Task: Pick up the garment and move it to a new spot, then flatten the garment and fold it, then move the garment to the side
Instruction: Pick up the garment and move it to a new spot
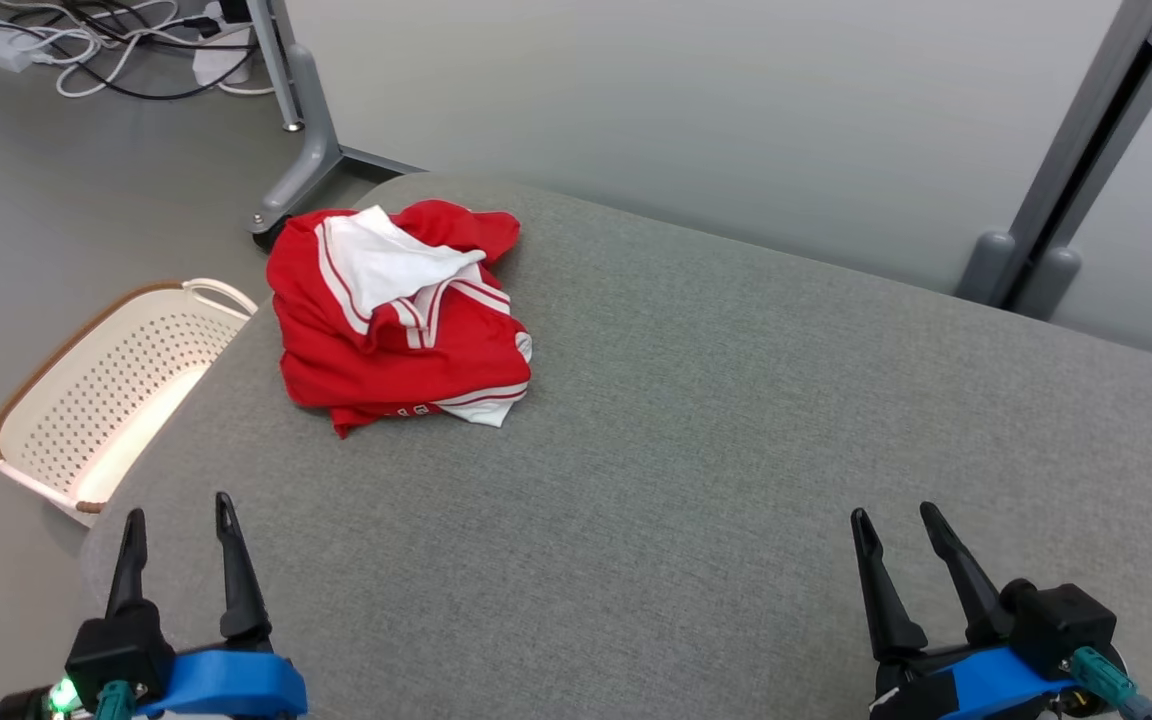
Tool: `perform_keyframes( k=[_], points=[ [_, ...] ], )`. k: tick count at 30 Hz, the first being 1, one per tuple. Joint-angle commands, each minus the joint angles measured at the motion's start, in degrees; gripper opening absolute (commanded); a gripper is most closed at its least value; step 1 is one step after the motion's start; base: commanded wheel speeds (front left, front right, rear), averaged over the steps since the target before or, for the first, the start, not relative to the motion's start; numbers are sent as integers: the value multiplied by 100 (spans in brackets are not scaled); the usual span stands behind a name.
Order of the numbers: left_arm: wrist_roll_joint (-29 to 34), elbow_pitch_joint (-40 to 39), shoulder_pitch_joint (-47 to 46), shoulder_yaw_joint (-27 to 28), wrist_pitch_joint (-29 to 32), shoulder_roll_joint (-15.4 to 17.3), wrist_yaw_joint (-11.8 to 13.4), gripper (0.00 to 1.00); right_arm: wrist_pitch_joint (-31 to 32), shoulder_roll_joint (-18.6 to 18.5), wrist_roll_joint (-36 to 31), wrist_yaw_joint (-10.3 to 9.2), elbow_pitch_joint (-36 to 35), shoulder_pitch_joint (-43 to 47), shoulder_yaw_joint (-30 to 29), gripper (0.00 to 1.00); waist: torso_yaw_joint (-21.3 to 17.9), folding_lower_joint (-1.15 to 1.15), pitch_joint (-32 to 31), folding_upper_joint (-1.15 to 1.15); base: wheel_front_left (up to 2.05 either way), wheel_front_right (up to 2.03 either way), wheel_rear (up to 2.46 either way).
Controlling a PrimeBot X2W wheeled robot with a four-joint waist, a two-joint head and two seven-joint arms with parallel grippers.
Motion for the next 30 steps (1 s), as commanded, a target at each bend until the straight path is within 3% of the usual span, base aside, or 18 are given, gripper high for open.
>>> perform_keyframes(
  k=[1,10,19,24,30],
  points=[
    [-60,4,-237,44,-16,28,-53,100,-6,-31,-82,3,-38,-96,-17,100,-108,0,71,0,0,0,0],
    [-126,166,-1098,286,-16,263,-192,100,-6,-38,-337,3,-204,-274,-91,100,-677,0,473,0,0,0,0],
    [-142,509,-2478,627,-15,714,-260,100,-5,-325,-513,3,-608,-535,-161,100,-1266,0,1229,0,0,0,0],
    [-170,1043,-3107,718,-15,926,-327,100,-6,-438,-546,3,-828,-682,-160,100,-1497,0,1630,0,0,0,0],
    [-204,2261,-3738,699,62,1177,-421,100,-5,-511,-559,3,-1023,-786,-182,100,-1646,0,1989,0,0,0,0]
  ],
)
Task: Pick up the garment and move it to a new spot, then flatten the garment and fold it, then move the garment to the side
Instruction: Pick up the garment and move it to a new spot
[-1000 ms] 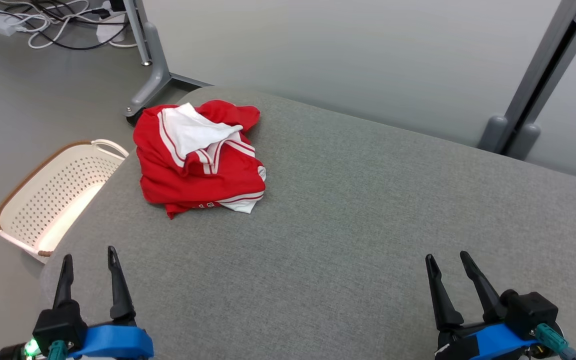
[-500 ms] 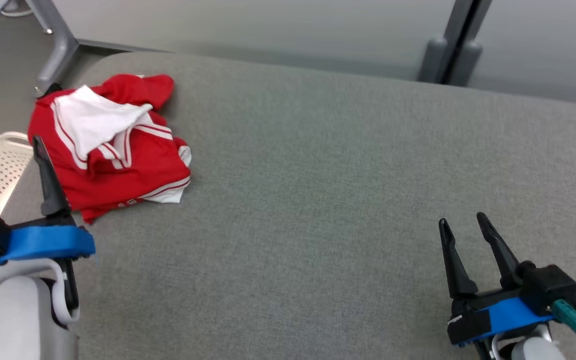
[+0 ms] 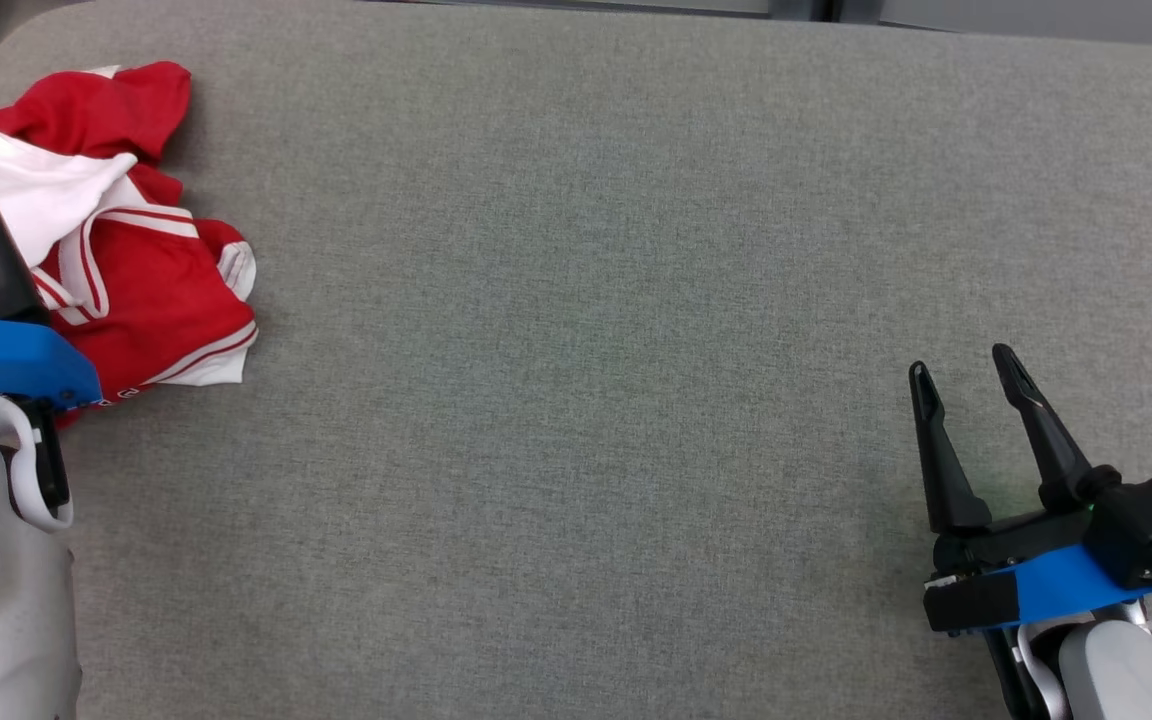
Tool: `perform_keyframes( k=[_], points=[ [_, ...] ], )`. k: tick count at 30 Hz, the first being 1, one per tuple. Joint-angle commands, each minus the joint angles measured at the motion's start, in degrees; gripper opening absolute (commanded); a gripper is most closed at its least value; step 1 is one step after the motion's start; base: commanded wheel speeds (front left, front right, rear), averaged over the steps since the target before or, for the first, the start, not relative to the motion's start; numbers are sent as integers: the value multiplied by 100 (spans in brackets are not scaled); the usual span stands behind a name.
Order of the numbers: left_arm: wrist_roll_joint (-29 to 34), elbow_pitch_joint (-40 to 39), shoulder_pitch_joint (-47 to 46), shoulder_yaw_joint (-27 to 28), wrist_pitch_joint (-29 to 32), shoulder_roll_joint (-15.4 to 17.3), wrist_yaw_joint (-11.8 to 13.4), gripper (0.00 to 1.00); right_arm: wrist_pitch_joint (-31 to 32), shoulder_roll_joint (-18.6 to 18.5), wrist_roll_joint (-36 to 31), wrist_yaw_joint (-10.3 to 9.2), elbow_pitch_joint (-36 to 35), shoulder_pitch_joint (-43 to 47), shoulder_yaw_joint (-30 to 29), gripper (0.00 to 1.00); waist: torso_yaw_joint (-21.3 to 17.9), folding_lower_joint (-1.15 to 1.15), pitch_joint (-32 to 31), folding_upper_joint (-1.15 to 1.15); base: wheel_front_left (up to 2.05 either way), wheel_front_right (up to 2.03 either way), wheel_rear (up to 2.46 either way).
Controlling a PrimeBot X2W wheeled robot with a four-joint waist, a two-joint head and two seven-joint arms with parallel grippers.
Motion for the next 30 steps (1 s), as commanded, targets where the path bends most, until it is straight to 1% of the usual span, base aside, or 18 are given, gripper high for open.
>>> perform_keyframes(
  k=[1,6,9,13,19,21,24,30],
  points=[
    [-31,300,-219,-30,41,78,-60,100,-6,-41,-47,3,-57,-67,-18,100,-6,-2,86,-1,0,0,0],
    [-78,1290,-508,-88,291,161,-146,100,-6,-51,-50,3,-114,-109,-58,100,-28,-2,272,-1,0,0,0],
    [-69,1753,-631,-121,301,213,-107,100,-6,-40,-38,3,-124,-124,-50,100,-35,-2,322,-1,0,0,0],
    [-122,2413,-728,-158,652,210,-154,100,-6,-37,-14,3,-112,-148,-25,100,-46,-2,340,-1,0,0,0],
    [-275,3004,-870,-182,991,123,-309,100,-6,-56,0,3,-99,-186,-5,100,-55,-2,329,-1,0,0,0],
    [-294,3103,-927,-191,974,117,-335,0,-6,-53,9,3,-87,-193,7,100,-65,-2,321,-1,0,0,0],
    [-257,3162,-998,-262,845,148,-359,0,-6,-31,12,3,-55,-216,30,100,-89,-2,269,-1,0,0,0],
    [-186,3069,-1151,-364,351,294,-322,0,-6,41,47,3,17,-194,56,100,-172,-2,36,-1,0,0,0]
  ],
)
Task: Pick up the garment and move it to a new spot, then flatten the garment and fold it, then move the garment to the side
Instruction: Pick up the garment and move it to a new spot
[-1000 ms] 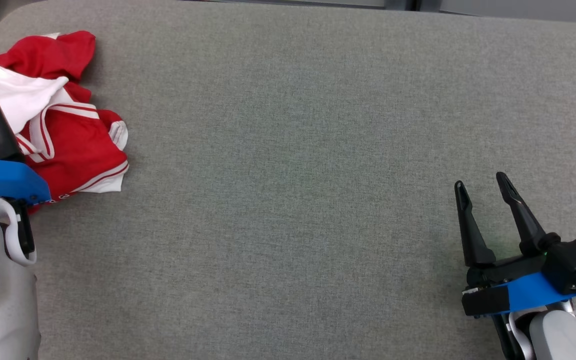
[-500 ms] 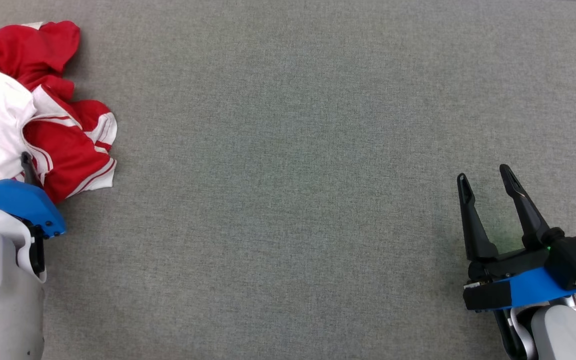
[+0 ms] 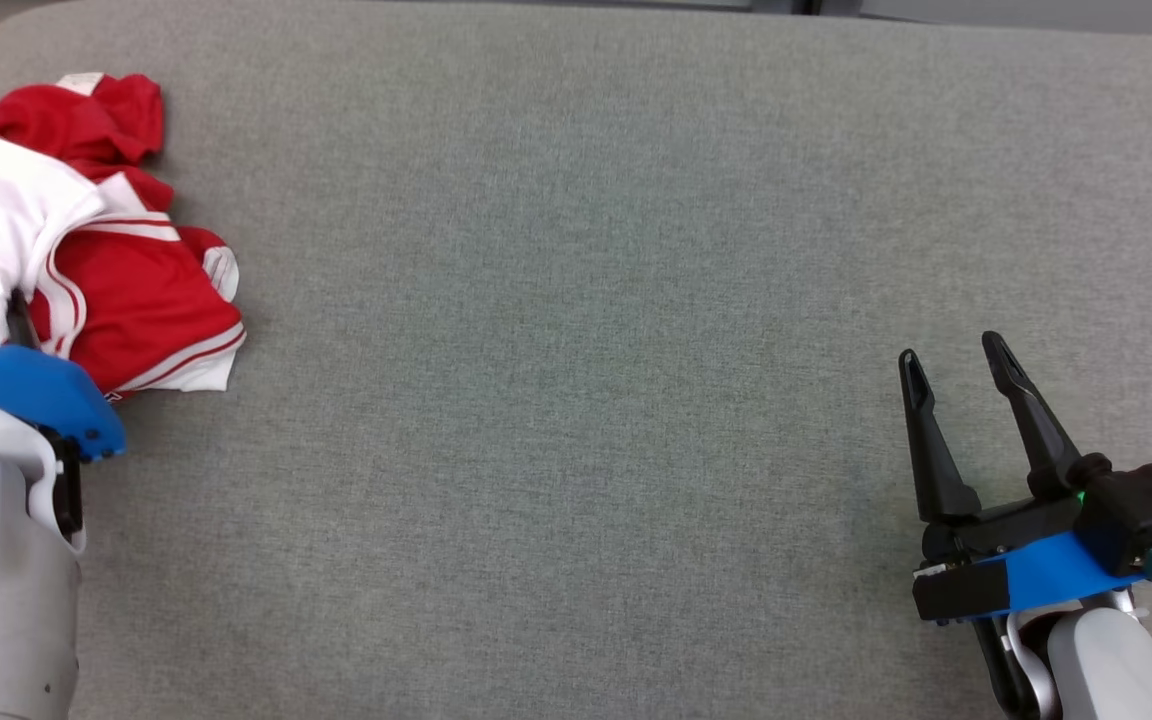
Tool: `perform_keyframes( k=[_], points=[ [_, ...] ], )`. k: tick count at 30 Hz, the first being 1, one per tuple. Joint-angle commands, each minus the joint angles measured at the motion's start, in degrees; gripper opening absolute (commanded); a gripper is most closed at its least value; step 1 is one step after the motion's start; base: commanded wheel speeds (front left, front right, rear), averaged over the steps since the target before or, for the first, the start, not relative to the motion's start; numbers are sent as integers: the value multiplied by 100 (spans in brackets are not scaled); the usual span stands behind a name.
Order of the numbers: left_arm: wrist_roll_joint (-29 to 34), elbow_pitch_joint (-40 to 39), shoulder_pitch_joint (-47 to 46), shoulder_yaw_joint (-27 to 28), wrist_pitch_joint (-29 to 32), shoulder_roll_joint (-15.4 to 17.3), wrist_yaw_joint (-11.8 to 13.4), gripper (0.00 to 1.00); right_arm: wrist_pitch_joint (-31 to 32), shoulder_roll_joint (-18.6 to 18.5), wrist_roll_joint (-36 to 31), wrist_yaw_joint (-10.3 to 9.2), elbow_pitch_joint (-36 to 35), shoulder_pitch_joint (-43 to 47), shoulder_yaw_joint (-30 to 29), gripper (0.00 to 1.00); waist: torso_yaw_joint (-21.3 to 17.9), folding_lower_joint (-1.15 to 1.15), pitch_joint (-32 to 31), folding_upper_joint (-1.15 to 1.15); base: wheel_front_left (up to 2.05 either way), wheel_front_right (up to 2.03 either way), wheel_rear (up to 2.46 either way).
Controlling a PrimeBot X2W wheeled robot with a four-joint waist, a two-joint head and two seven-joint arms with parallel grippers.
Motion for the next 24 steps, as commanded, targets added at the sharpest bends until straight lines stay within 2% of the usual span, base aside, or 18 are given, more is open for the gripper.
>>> perform_keyframes(
  k=[1,7,13,19,24],
  points=[
    [32,-81,-143,-34,-100,44,-12,0,-6,28,21,3,12,-44,-5,100,-51,0,-82,0,0,0,0],
    [105,-662,-285,-140,-409,102,-26,0,-6,164,68,3,105,26,39,100,-173,0,-433,0,0,0,0],
    [250,-1654,-419,-363,-442,128,-109,0,-6,301,128,3,194,99,98,100,-379,0,-758,0,0,0,0],
    [342,-2837,-538,-654,-443,61,-234,0,-5,395,218,3,272,120,150,100,-754,0,-990,0,0,0,0],
    [425,-3725,-652,-979,-246,0,-299,0,-6,423,307,3,313,129,192,100,-1229,0,-1089,0,0,0,0]
  ],
)
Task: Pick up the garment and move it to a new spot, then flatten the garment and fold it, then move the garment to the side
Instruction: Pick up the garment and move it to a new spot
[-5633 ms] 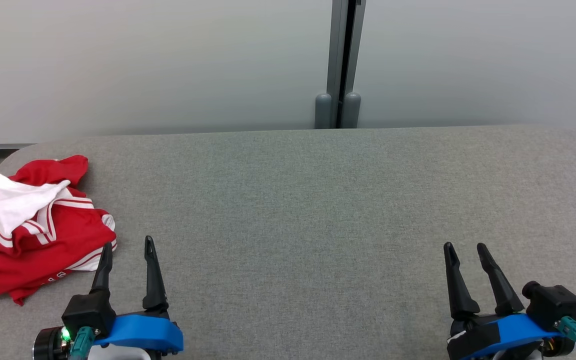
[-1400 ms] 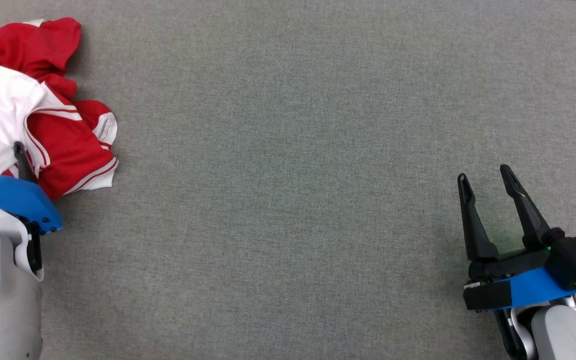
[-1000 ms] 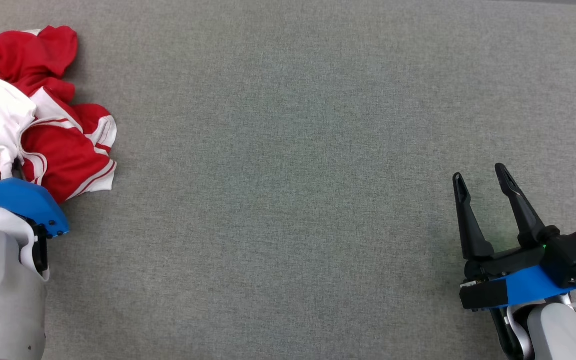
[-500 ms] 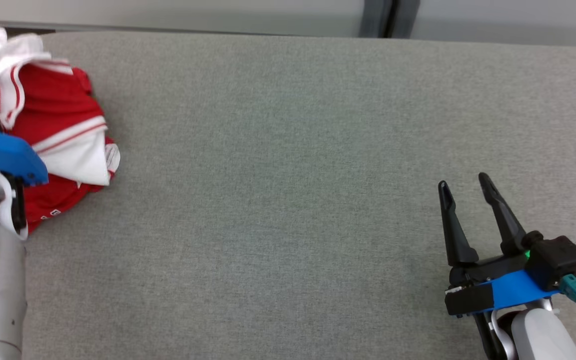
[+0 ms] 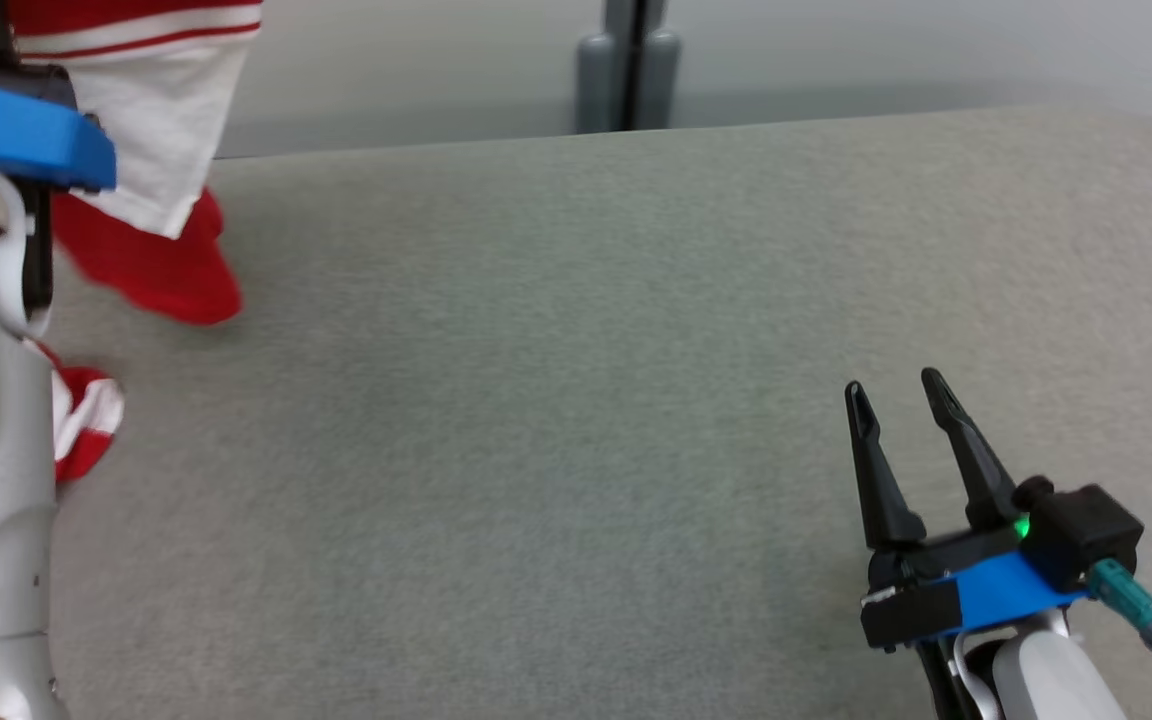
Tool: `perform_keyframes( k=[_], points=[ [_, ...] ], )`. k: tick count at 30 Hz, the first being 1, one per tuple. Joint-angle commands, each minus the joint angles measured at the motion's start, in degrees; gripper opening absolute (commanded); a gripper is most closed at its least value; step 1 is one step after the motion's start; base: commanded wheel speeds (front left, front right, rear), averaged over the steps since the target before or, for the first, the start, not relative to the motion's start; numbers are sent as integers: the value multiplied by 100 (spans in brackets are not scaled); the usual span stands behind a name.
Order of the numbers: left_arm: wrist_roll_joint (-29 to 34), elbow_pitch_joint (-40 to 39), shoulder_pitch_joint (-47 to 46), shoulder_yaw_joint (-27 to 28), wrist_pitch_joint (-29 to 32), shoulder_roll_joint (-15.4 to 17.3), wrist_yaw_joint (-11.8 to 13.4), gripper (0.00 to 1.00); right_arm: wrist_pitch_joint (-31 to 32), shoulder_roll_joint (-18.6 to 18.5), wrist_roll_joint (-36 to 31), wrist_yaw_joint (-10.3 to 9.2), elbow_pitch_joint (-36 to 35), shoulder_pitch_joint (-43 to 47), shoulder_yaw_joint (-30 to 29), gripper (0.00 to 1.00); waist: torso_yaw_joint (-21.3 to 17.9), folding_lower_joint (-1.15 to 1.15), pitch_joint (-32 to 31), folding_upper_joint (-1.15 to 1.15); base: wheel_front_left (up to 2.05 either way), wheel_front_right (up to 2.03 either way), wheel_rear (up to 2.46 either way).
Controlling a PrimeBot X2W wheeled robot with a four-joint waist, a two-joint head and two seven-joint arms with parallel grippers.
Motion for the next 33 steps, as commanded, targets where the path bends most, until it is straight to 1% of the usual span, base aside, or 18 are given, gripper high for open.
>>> perform_keyframes(
  k=[1,5,9,12,15,16,20,23,28,33],
  points=[
    [47,-214,-114,-89,62,-74,-8,0,-4,14,57,3,5,45,2,100,-270,1,-159,0,0,0,0],
    [25,-849,-267,-358,310,-242,-48,0,-5,14,174,3,2,33,50,100,-712,1,-155,0,0,0,0],
    [-35,-1275,-375,-733,376,-467,-93,0,-5,15,307,3,16,18,82,100,-1127,1,-128,0,0,0,0],
    [-104,-1400,-466,-1052,382,-655,-112,0,-5,17,400,3,19,-13,92,100,-1388,1,-95,0,0,0,0],
    [-170,-1357,-452,-1366,356,-801,-128,0,-4,18,449,3,14,-40,94,100,-1576,1,-55,0,0,0,0],
    [-170,-1357,-452,-1366,356,-801,-128,0,-4,18,449,3,14,-40,94,100,-1576,1,-55,0,0,0,0],
    [-299,-1152,-234,-1671,273,-936,-143,0,-4,18,461,3,0,-38,62,100,-1653,1,-24,0,0,0,0],
    [-476,-933,66,-1738,196,-1012,-147,0,-4,19,456,3,8,-11,14,100,-1612,1,-17,0,0,0,0],
    [-694,-496,807,-1657,46,-976,-29,0,-4,18,423,3,37,5,5,100,-1431,1,-12,0,0,0,0],
    [-906,-36,1687,-1471,-104,-840,103,0,-4,17,365,3,99,10,10,100,-1261,1,-31,0,0,0,0]
  ],
)
